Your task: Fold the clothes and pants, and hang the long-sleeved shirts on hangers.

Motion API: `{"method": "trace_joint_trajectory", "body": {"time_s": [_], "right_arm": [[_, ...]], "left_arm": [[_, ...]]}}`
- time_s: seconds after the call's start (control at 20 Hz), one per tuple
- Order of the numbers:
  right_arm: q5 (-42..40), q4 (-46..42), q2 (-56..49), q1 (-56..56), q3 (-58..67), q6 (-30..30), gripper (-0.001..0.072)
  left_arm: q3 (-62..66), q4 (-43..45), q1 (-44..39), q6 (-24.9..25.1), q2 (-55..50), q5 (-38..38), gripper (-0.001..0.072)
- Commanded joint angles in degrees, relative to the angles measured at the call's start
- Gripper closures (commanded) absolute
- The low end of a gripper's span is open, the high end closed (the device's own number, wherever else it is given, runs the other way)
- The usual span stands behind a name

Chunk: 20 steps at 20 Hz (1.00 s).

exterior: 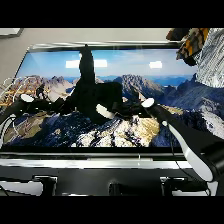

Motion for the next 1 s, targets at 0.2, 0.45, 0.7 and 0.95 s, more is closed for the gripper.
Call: {"method": "trace_joint_trajectory", "body": {"time_s": [0.2, 0.45, 0.7, 0.95], "right_arm": [[-3.02, 1.55, 2.56, 2.03, 0.72, -6.21, 0.0657], [1.55, -42.03, 17.81, 2.05, 15.17, 18.8, 0.0657], [11.08, -68.28, 29.03, 2.05, 38.25, 25.27, 0.0657], [15.43, -70.03, 41.31, 2.1, 46.86, 25.29, 0.0657]], "left_arm": [[0.7, 1.38, -0.02, 0.24, 2.51, -1.03, 0.0675], [12.33, 7.63, 0.0, 0.15, 13.0, -2.97, 0.0676], [28.55, 10.64, 0.0, -0.24, 26.95, -2.93, 0.0675], [33.51, 11.39, 0.0, -0.26, 42.51, -2.95, 0.0674]]}}
